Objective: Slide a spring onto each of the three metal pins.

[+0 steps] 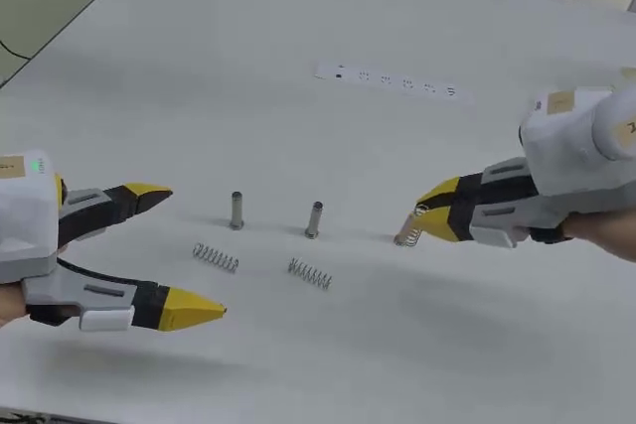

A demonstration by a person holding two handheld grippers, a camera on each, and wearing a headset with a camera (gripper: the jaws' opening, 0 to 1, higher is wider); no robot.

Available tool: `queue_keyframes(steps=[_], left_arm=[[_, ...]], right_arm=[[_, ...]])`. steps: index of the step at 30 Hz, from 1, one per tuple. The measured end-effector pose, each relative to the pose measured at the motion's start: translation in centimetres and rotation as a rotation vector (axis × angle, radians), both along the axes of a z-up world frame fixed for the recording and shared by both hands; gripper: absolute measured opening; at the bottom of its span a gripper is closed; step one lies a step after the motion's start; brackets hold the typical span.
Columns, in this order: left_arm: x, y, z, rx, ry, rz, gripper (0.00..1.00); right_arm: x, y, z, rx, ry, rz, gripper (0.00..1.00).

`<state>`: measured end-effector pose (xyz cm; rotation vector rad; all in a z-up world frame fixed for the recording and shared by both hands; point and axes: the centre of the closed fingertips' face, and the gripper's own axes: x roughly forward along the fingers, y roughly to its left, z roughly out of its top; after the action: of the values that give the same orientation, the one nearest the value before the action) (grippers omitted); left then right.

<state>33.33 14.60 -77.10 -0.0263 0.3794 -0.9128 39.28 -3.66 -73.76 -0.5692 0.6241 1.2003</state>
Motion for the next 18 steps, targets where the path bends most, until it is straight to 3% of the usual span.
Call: queue_keyframes(steps=[8, 18], left_arm=[[0.1, 0.6, 0.1, -0.004, -0.003, 0.017, 0.98], [0.1, 0.7, 0.0, -0.003, 0.003, 0.025, 0.98]], right_arm=[[2.1, -0.8, 0.7, 0.003, -0.026, -0.052, 0.08], [3.9, -0.9, 0.3, 0.011, -0.029, -0.108, 0.08]])
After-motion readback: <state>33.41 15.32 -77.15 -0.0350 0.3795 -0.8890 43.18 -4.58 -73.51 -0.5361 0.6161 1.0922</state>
